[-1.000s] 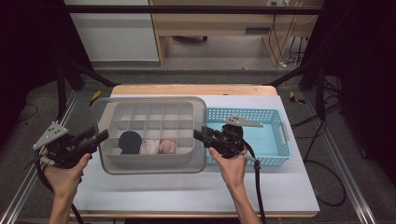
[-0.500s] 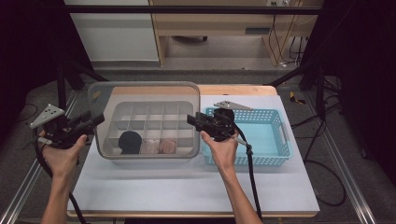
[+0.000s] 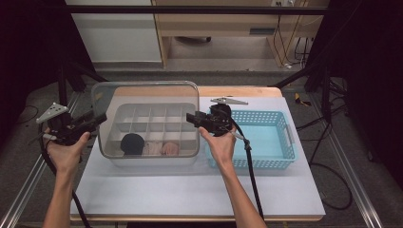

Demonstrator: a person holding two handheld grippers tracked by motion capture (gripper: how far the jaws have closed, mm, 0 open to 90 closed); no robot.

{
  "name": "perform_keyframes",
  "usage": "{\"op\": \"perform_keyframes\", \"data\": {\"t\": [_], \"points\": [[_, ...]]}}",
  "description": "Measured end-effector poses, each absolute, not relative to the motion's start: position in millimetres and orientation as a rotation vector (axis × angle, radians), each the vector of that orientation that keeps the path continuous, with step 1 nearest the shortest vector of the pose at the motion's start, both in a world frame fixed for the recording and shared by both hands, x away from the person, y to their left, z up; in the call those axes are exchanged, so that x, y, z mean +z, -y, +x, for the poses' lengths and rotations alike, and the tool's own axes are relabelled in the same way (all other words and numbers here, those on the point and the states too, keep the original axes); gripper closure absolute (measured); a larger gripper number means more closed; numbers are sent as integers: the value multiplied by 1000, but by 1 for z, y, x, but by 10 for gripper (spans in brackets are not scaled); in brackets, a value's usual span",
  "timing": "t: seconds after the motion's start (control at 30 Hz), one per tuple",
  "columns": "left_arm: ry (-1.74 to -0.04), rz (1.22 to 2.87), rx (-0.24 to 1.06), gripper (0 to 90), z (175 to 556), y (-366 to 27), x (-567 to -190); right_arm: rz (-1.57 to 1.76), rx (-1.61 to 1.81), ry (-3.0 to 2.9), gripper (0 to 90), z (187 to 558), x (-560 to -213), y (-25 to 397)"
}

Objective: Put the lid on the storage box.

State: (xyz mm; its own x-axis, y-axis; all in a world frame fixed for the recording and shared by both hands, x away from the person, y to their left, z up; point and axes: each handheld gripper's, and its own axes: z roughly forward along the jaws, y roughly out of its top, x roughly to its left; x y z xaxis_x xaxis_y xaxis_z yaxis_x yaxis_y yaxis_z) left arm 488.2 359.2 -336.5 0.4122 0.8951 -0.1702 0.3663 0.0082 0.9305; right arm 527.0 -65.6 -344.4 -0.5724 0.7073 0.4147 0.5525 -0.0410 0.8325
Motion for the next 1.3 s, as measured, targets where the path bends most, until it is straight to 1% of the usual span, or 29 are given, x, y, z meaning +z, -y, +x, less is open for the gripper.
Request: {"op": "perform_keyframes", "data": {"t": [0.53,0.8,1.3], "points": [[-1167,1595,599,513,505,-360,-347,1402,1665,-2080,567,541,-357,62],[-1183,1605,586,505,518,-359,-352,1395,1644,-2077,547,548,-363,60],[-1202,1618,577,497,533,-359,-362,1376,1580,-2064,469,558,-375,51]]}}
